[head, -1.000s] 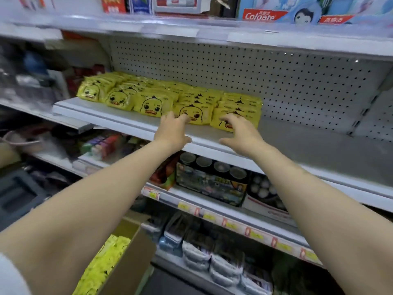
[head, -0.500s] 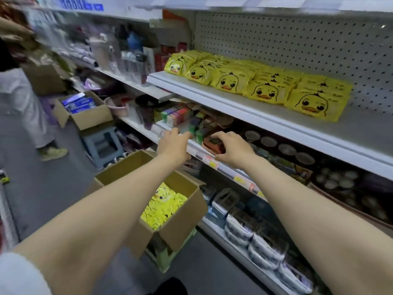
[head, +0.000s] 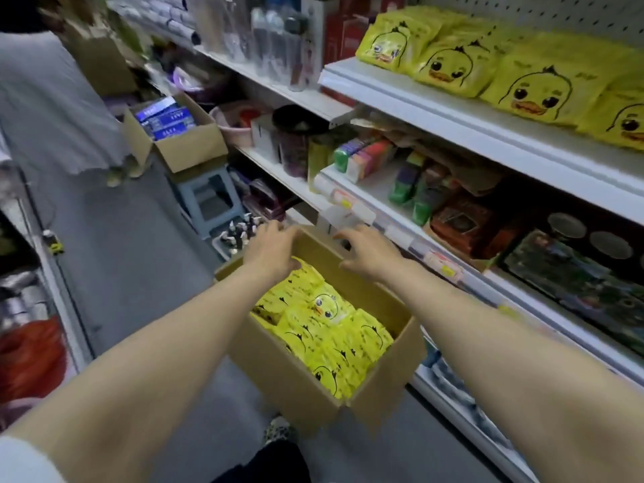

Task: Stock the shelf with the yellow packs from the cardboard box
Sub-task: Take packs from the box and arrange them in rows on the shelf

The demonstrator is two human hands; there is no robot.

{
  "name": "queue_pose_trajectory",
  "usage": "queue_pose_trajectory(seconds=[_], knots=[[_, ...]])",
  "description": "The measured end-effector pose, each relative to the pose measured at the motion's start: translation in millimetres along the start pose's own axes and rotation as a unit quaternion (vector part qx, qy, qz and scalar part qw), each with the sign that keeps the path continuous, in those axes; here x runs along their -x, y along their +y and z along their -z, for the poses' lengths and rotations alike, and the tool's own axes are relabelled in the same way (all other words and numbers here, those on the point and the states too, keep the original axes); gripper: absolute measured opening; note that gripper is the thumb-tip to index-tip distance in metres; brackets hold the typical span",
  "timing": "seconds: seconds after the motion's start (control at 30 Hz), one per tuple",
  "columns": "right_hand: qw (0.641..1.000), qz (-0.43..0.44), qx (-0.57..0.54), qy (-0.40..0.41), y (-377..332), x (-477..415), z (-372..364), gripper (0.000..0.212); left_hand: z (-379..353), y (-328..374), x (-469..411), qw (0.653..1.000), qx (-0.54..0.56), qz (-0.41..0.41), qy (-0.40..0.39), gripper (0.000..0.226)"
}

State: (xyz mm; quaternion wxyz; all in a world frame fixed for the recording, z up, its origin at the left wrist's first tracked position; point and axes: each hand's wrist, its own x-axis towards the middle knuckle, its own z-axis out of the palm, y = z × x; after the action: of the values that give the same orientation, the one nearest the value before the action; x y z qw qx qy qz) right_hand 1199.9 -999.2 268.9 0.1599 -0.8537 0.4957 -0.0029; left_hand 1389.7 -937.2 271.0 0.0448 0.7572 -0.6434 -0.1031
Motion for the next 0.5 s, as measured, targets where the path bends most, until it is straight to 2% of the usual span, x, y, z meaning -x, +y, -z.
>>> queue_pose_trajectory(seconds=[0.2,0.5], knots=[[0.991,-0.067,-0.047,-0.107,-27.6,-72.3,-88.0,0.058,-61.7,-99.9,-63.7,0.987,0.02,-0.002,-0.161,0.061],[0.932,-0.195,-0.144,-0.271,-5.8,-89.8,-210.9,0.046,-163.1,-164.6,-120.6,0.919,0.038,-0.043,-0.39,0.053]])
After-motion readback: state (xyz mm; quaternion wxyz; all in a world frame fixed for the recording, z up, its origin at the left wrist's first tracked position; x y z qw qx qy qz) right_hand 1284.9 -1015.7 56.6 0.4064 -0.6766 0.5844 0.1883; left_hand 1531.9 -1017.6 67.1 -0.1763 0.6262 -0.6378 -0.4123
